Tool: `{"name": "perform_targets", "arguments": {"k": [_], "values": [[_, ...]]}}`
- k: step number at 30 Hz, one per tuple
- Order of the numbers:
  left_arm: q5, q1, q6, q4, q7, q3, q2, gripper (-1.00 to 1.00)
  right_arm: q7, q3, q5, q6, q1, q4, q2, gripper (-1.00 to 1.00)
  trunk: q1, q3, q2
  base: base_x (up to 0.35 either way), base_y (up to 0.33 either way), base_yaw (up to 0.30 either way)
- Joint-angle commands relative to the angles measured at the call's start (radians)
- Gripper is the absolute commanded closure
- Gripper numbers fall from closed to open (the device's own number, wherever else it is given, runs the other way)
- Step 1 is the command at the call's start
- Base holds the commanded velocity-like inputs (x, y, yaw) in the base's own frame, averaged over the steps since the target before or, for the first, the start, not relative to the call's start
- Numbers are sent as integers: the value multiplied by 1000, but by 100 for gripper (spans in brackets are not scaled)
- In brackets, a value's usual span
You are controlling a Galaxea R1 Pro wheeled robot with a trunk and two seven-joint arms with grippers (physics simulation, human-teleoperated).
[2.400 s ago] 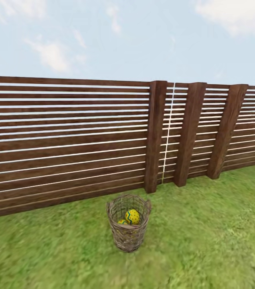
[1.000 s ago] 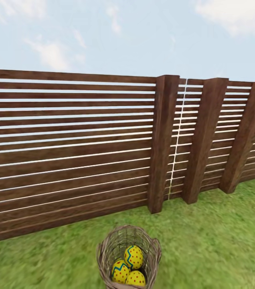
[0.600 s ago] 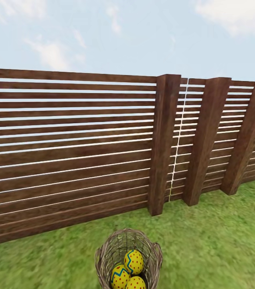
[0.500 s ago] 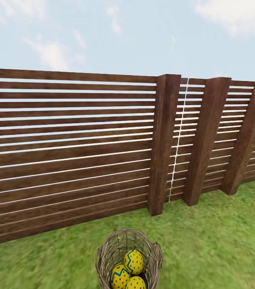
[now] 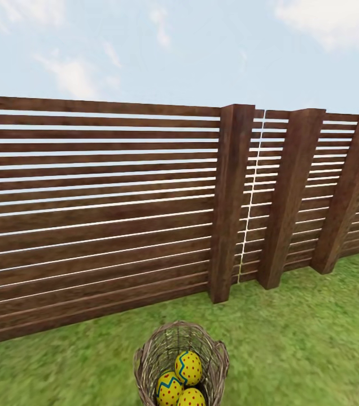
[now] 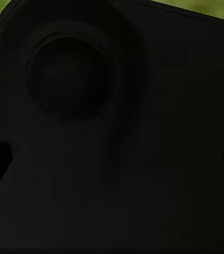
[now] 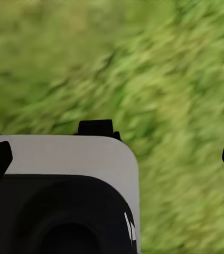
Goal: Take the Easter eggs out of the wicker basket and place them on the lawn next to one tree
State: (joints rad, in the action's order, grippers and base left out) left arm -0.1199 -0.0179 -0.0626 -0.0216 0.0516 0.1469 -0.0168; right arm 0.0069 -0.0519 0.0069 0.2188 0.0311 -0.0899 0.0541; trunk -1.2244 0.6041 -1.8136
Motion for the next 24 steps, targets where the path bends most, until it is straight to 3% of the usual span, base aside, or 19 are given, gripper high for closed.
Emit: {"name": "perform_targets", "arguments": {"k": [1, 24], "values": [[-10, -1, 0, -1, 5, 3, 0, -100, 1, -5, 1, 4, 1, 1, 1, -100, 0, 1, 0, 0, 0, 0], [-6, -1, -4, -3, 9, -3, 0, -100, 0, -7, -2, 3, 1, 1, 6, -100, 0, 1, 0, 0, 0, 0]]}}
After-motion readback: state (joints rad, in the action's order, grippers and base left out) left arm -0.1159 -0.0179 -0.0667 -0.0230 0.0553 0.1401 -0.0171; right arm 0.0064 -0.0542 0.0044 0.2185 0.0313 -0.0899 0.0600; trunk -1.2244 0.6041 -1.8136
